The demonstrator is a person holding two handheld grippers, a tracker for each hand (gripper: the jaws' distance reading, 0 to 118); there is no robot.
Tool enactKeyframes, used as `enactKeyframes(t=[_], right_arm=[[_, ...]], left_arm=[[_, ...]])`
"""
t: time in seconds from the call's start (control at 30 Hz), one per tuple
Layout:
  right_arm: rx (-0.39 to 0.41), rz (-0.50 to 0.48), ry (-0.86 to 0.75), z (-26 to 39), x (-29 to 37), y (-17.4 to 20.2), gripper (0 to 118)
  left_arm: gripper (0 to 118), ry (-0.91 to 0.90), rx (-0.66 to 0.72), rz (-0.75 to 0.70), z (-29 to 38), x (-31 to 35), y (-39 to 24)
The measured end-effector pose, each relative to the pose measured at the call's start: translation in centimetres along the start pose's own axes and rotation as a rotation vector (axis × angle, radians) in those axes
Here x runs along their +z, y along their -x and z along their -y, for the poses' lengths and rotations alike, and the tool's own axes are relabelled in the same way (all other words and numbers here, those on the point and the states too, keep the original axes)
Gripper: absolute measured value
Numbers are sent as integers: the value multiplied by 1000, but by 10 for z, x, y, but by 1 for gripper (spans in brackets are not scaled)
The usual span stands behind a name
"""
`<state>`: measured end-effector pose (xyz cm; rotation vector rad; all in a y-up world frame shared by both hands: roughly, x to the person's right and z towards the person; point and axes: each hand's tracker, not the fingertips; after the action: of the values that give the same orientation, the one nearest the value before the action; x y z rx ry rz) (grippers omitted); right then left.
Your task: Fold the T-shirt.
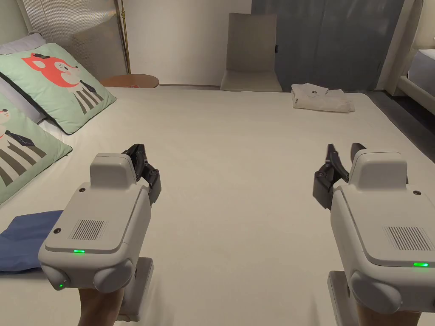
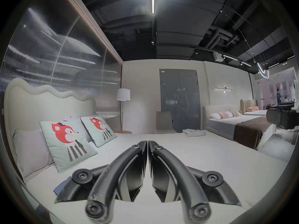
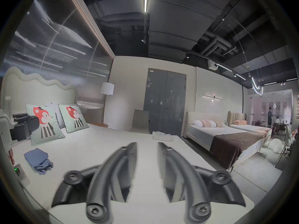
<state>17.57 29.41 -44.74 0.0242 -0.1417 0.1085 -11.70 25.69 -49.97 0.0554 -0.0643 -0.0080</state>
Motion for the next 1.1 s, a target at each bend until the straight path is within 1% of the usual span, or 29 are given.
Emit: enactKeyframes(t=[0.03, 0.07, 0.1, 0.13, 0.17, 0.2, 0.23, 0.27, 0.37, 0.67, 1.1], right_arm=[[-2, 0, 4, 0, -1, 0, 47], [-2, 3, 9, 1, -2, 0, 63], [-1, 4, 11, 1, -3, 0, 77], [0, 7, 10, 2, -3, 1, 91], [1, 12, 7, 3, -3, 1, 100], [3, 15, 2, 4, -3, 1, 108], [3, 18, -1, 4, -3, 1, 114], [2, 20, -6, 4, -3, 2, 116], [5, 24, -14, 4, -3, 3, 117], [1, 25, -25, 3, -1, 4, 117], [-3, 23, -26, 2, 0, 4, 117]], left_arm=[[9, -1, -3, -1, 0, 0, 0], [25, -1, -3, -3, 0, -1, 1], [47, 3, -1, 2, -2, 2, 0], [74, 7, 2, 9, -3, 2, 1], [92, 7, 4, 10, -3, 1, 1], [104, 6, 4, 13, -3, 1, 1], [110, 0, 4, 14, -3, 3, 0], [110, -10, 1, 12, -3, 5, 0], [110, -12, -17, 12, -3, 5, -1], [110, -15, -47, 24, -2, 7, -5], [110, -19, -45, 22, -1, 5, -4]])
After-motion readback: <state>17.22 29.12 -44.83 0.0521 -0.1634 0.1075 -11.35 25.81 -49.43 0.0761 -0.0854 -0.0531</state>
